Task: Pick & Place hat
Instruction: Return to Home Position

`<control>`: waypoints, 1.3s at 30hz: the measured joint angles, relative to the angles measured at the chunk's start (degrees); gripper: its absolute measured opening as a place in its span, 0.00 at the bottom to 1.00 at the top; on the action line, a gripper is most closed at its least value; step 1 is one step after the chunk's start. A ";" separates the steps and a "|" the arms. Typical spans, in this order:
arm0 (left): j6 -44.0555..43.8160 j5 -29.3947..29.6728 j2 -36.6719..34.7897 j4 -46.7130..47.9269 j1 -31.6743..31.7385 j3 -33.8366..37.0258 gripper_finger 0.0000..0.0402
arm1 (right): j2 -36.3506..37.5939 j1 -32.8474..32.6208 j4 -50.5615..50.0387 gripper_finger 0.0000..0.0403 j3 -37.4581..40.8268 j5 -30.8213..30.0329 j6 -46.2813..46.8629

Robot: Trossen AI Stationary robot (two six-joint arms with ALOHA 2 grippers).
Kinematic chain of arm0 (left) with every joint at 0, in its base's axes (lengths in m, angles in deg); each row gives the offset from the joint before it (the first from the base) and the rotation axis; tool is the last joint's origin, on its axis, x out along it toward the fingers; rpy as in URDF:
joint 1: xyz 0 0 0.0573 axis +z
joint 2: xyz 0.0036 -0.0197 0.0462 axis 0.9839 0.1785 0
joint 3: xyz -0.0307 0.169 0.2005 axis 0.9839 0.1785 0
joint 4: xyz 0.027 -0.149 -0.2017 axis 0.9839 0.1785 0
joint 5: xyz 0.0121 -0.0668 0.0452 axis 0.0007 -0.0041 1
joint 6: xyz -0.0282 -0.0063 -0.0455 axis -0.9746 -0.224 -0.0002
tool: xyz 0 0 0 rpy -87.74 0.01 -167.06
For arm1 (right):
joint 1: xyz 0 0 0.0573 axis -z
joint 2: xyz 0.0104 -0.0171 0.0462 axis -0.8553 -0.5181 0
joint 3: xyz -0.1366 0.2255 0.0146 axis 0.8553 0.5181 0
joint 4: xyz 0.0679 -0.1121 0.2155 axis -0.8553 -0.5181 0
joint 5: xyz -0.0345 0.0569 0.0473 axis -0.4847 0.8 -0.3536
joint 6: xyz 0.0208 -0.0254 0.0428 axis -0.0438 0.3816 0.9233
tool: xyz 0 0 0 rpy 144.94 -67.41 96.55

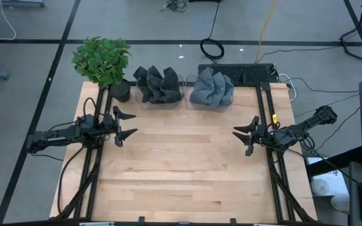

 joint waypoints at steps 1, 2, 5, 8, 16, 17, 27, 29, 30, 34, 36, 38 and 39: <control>0.00 0.00 0.00 0.00 0.00 0.00 0.79 | 0.00 0.01 0.00 0.24 0.01 0.02 0.02; 0.00 0.00 0.00 0.00 0.00 0.00 0.80 | 0.01 0.01 0.00 0.24 0.00 0.01 0.00; 0.00 0.00 0.00 -0.01 0.00 0.00 0.81 | 0.02 0.01 0.00 0.24 0.01 0.01 0.00; 0.00 0.00 0.00 0.00 0.00 0.00 0.81 | 0.02 0.01 0.00 0.24 0.00 0.00 0.02; 0.00 0.00 0.00 -0.02 0.00 0.00 0.78 | 0.02 0.01 0.00 0.24 -0.01 0.00 0.02; 0.00 0.00 0.00 -0.02 0.00 0.00 0.77 | 0.02 0.01 0.00 0.24 0.00 0.00 0.01; 0.00 0.00 0.01 -0.02 -0.02 -0.02 0.78 | 0.00 -0.01 0.00 0.24 -0.01 0.00 0.00; 0.00 0.00 0.00 -0.02 -0.02 -0.02 0.79 | 0.02 0.01 0.00 0.24 0.01 0.02 0.01; 0.00 0.00 0.00 -0.02 -0.02 -0.02 0.80 | 0.00 -0.01 0.00 0.24 -0.01 0.00 0.01; 0.00 0.00 0.02 -0.02 -0.01 -0.02 0.81 | 0.02 0.01 0.00 0.24 -0.01 0.00 0.02; 0.00 0.00 0.02 -0.01 0.00 -0.02 0.81 | 0.02 0.01 0.00 0.24 0.01 0.00 0.00; 0.00 0.00 0.02 -0.02 0.00 -0.02 0.80 | 0.01 0.01 0.00 0.24 0.00 0.01 0.01; 0.00 0.00 0.02 -0.02 0.00 -0.02 0.80 | 0.01 0.00 0.00 0.24 0.01 0.02 0.00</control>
